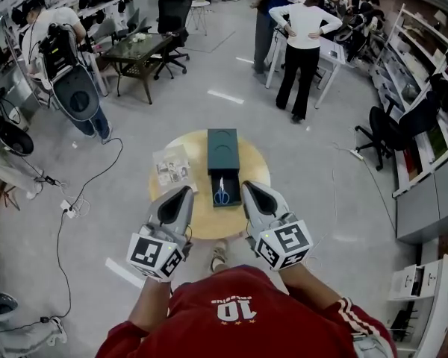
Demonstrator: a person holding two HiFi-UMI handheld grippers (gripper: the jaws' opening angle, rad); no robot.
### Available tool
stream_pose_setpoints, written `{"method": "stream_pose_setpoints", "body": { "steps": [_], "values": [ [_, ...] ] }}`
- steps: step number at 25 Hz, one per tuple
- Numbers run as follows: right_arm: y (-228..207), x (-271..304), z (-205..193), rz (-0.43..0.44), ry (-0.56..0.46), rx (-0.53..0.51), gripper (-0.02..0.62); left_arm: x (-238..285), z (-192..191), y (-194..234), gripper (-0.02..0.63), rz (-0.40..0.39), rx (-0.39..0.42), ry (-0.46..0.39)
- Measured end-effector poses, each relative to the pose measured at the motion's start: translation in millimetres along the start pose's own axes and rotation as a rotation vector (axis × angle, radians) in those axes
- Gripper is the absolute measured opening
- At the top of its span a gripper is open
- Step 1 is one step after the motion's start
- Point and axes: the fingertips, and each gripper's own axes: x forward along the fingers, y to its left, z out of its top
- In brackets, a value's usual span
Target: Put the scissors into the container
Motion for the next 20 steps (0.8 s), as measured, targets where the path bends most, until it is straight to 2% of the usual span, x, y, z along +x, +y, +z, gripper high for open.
{"method": "stream_pose_setpoints", "body": {
  "steps": [20],
  "values": [
    [-3.5,-14.6,5.9,-0.026,-0.012,-0.001,-0.012,5.6,4.1,-20.1,0.002,-0.054,-0.005,-0.01]
  ]
}}
